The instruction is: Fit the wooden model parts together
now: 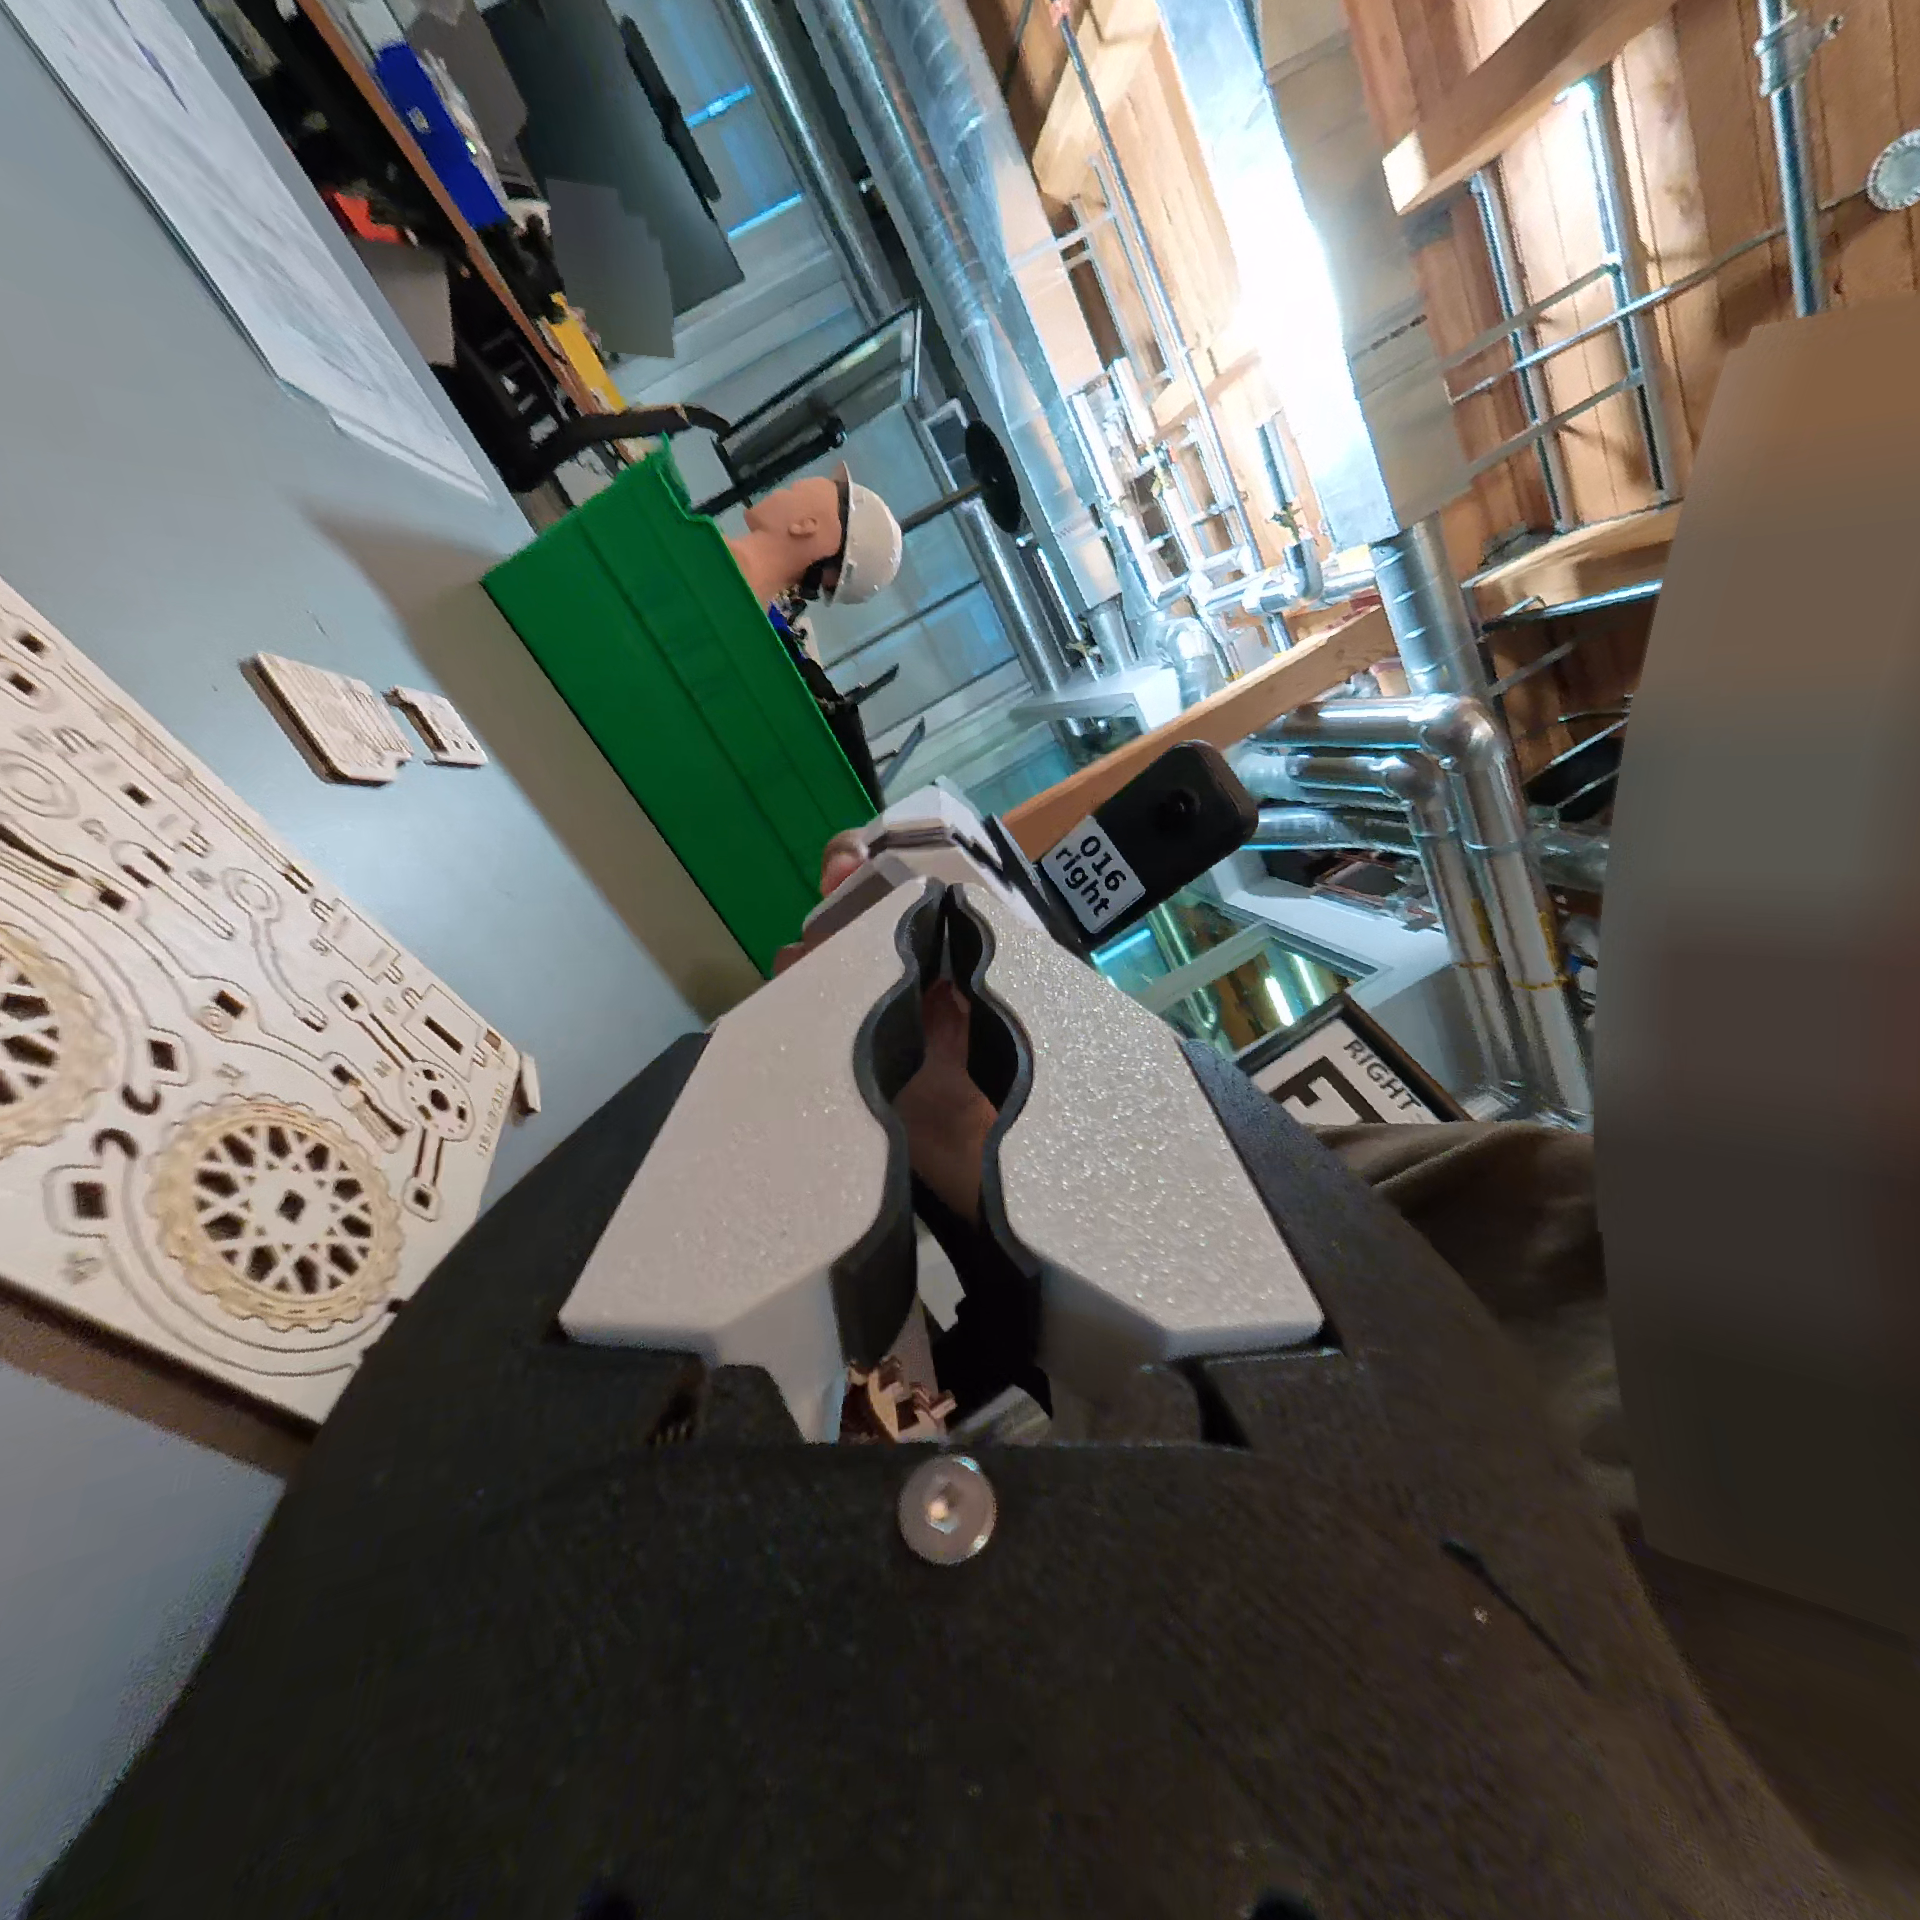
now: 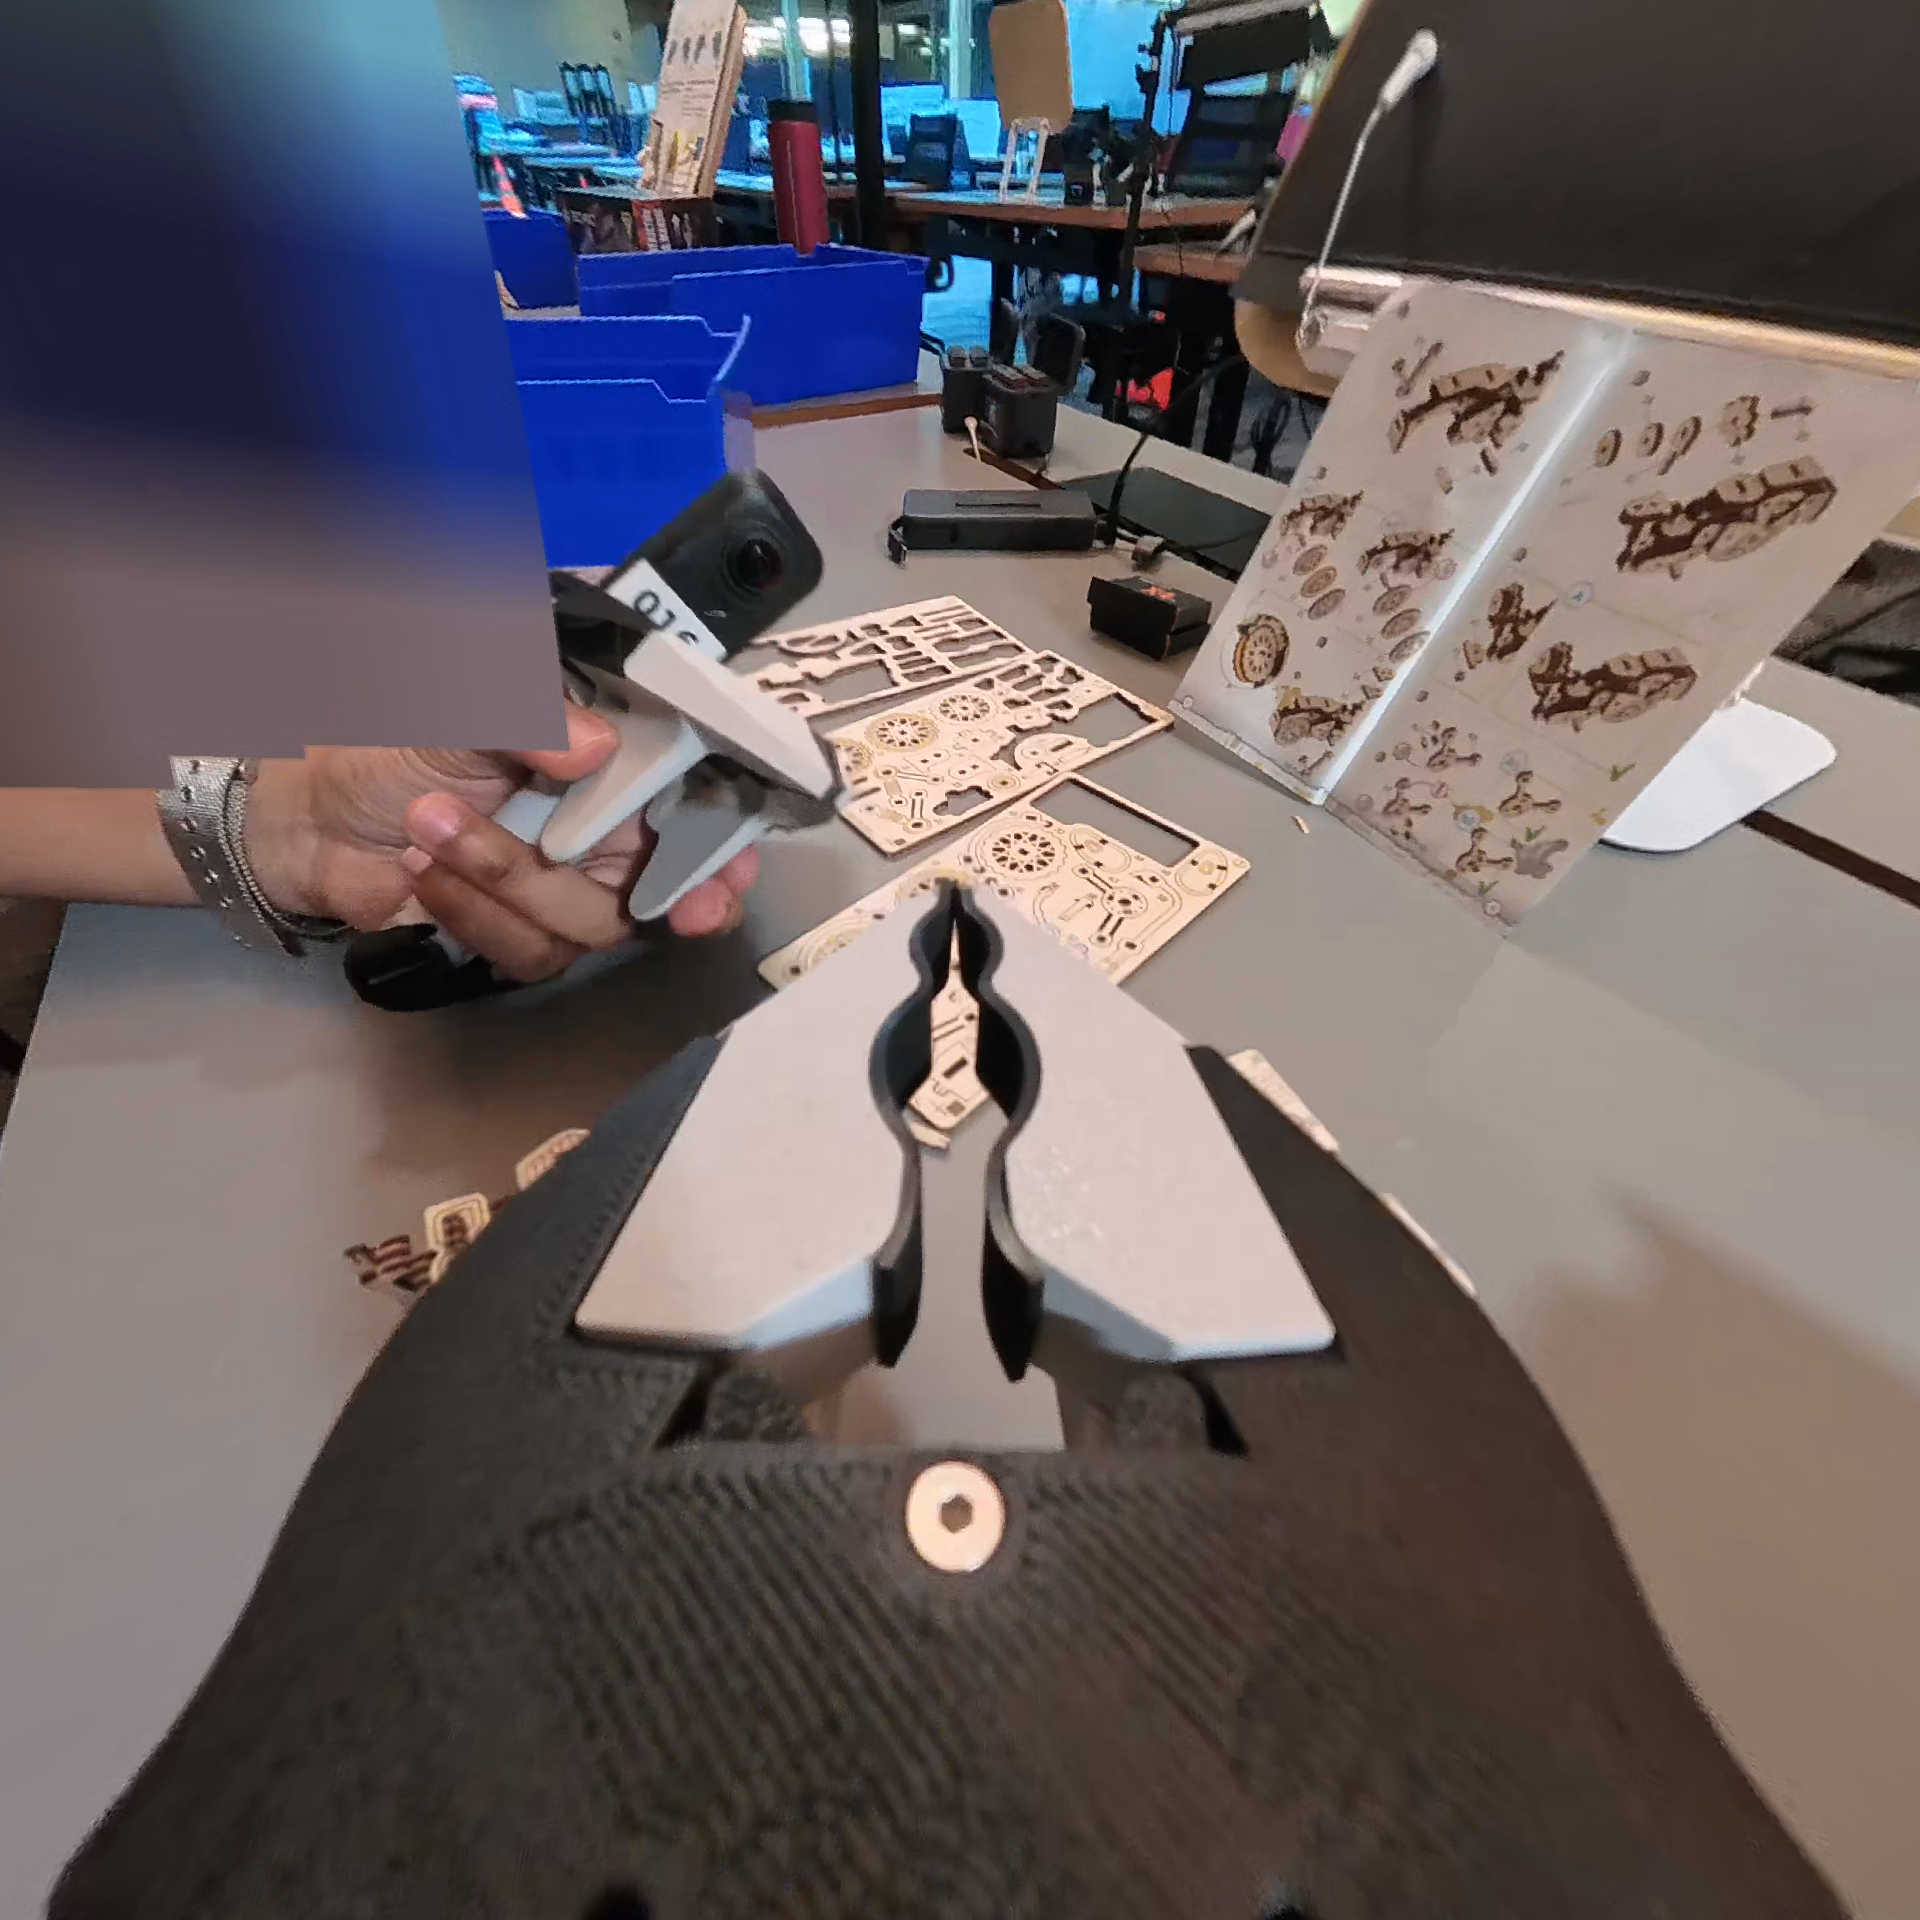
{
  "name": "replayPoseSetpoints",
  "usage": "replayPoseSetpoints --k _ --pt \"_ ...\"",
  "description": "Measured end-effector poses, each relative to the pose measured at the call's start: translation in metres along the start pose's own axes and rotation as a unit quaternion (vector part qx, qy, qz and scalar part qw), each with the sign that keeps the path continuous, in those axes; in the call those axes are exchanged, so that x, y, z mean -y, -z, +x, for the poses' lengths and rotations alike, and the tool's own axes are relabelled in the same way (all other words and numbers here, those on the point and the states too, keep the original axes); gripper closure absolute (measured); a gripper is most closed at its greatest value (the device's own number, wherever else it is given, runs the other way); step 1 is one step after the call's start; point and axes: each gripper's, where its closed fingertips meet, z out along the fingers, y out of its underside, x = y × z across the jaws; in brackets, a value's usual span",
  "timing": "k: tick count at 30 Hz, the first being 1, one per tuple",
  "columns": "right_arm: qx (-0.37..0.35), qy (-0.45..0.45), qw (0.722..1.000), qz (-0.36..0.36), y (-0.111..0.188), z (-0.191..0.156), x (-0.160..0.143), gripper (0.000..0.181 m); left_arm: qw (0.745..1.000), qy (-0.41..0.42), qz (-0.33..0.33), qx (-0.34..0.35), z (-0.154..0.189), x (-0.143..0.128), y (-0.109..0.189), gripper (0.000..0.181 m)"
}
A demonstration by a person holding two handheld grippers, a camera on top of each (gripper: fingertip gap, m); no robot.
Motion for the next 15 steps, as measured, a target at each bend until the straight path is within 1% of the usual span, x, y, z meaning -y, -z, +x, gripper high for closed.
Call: replayPoseSetpoints --k 1,2,4,6,9,15 --pt "-0.001 -0.008 1.000 -0.008 -0.001 0.002 -0.004 0.181 1.000 -0.009 0.005 0.006 0.000 0.003 0.002 0.181" --pt "0.000 -0.017 1.000 -0.023 -0.003 0.004 -0.010 0.181 1.000 -0.018 0.008 0.010 0.001 0.006 0.003 0.181" --pt "0.012 -0.037 0.996 -0.078 -0.008 0.005 -0.032 0.181 0.999 -0.038 0.006 0.019 0.001 0.008 0.006 0.181" --pt "0.027 -0.050 0.990 -0.126 -0.012 0.003 -0.051 0.175 0.998 -0.053 0.003 0.030 0.000 0.008 0.006 0.181" --pt "0.033 -0.051 0.987 -0.146 -0.014 0.001 -0.058 0.170 0.998 -0.057 -0.003 0.037 -0.002 0.005 0.004 0.181" --pt "0.027 -0.016 0.982 -0.186 -0.018 -0.004 -0.071 0.161 0.998 -0.055 -0.007 0.042 -0.005 0.002 0.003 0.181"
